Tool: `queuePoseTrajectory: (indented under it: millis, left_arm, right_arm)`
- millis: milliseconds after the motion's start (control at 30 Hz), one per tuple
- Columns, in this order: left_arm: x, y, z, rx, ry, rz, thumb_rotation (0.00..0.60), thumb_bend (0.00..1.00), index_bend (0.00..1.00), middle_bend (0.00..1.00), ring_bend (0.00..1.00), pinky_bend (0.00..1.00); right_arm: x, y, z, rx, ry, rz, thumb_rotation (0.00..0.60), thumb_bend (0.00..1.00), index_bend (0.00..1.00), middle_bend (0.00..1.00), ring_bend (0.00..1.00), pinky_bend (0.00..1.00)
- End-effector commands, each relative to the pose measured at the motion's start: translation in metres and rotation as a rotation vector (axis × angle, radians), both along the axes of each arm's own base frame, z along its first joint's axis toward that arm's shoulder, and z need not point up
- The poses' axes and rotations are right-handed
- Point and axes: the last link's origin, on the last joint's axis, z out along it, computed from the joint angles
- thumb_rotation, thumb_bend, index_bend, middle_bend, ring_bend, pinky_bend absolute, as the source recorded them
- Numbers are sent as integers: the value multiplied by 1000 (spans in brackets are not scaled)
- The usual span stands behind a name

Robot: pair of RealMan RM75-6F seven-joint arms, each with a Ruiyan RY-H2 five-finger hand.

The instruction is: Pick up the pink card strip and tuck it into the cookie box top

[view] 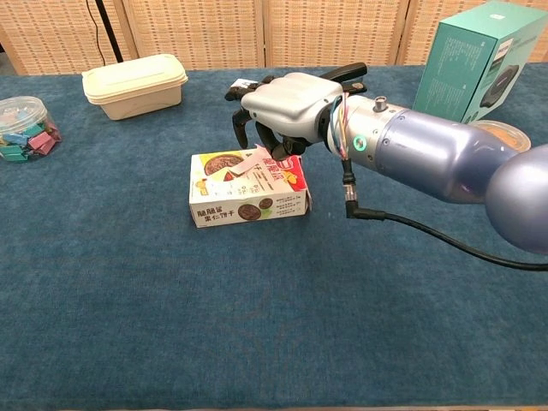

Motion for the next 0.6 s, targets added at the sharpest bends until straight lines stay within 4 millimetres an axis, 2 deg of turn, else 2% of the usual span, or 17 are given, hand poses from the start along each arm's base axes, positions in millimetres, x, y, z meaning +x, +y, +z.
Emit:
queuePoseTrajectory:
  millis: [33,333,600]
  left_arm:
    - [-1,1,1,0,-2,1,600,42,0,0,0,0]
    - [-1,1,1,-4,-5,1,600,42,0,0,0,0]
    - [-1,0,1,-2,-8,1,600,43,0,0,0,0]
  right_arm:
    - [1,-3,-2,-7,-4,-3,600,1000,348,0,0,0]
    - [1,-9,-6,-19,-1,-18,600,1000,349,0,0,0]
    - [-7,-12,-6,-30,17,-38,600,1000,359,0,0,0]
